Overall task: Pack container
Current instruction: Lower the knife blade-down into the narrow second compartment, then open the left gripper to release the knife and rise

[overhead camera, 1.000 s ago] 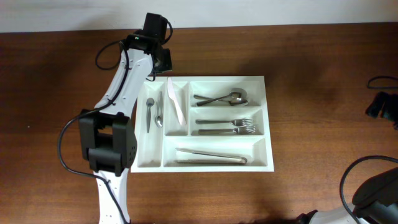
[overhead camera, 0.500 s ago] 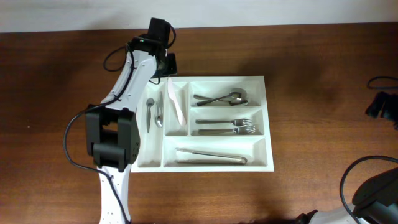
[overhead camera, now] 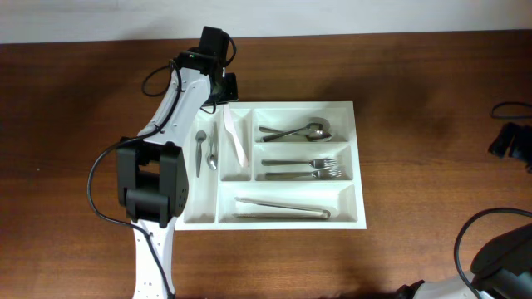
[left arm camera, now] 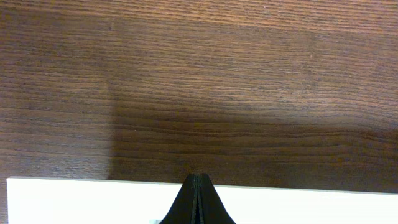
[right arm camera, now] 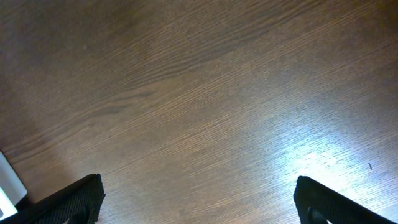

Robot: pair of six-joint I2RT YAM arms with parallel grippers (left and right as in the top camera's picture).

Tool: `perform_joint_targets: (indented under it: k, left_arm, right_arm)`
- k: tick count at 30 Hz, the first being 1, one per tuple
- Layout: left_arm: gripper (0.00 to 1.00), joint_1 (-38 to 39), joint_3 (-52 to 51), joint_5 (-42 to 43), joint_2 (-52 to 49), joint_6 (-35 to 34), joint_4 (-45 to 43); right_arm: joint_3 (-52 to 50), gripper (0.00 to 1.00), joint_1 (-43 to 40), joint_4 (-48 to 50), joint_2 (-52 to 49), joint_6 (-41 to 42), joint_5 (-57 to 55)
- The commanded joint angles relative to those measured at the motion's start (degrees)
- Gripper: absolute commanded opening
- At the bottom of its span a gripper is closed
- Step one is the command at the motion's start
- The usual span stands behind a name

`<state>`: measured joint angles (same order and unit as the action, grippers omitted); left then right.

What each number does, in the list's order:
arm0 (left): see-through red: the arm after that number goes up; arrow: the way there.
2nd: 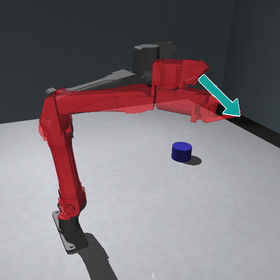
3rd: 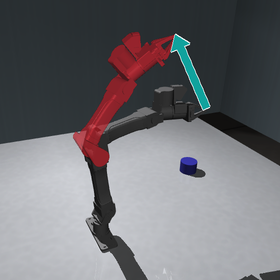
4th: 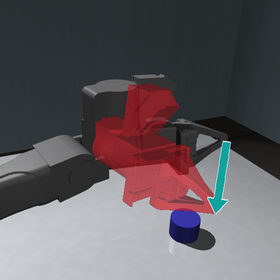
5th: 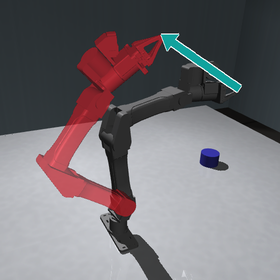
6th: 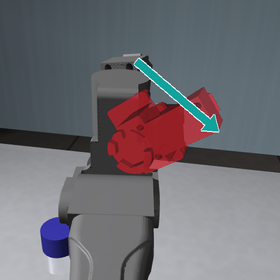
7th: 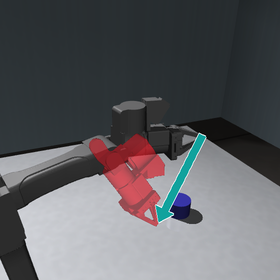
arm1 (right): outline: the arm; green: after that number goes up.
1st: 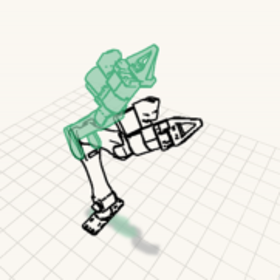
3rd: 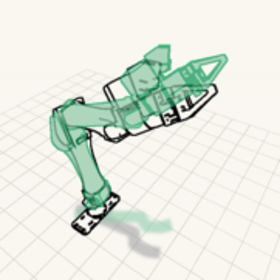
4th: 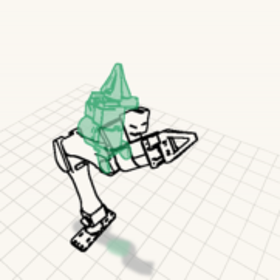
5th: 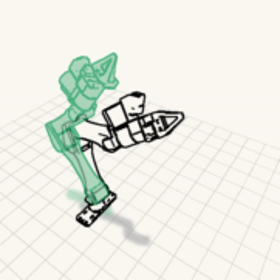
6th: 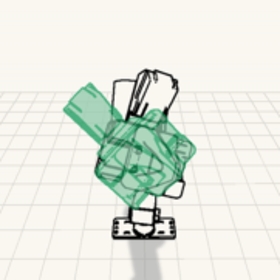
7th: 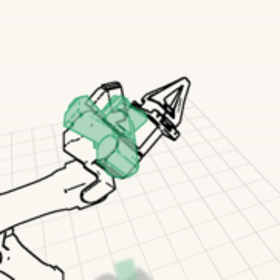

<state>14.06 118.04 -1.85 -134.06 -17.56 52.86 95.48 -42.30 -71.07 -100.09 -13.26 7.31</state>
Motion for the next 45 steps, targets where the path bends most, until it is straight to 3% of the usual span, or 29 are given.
perform_joint_targets:
  k: [1,33,45]
  left_arm:
    - [0.02,0.02,-0.2,1.07,-0.52,0.26,-0.17]
    - [0.02,0.17,-0.2,3.65,-0.98,0.26,2.71]
    - [0.02,0.17,-0.2,3.61,-0.98,0.24,0.07]
  right_arm:
    - [-0.07,0.99,-0.11,0.02,-0.52,0.48,-0.31]
    - [-0.07,0.99,-0.11,0.02,-0.52,0.48,-0.28]
    - [-0.07,0.99,-0.11,0.02,-0.52,0.48,-0.31]
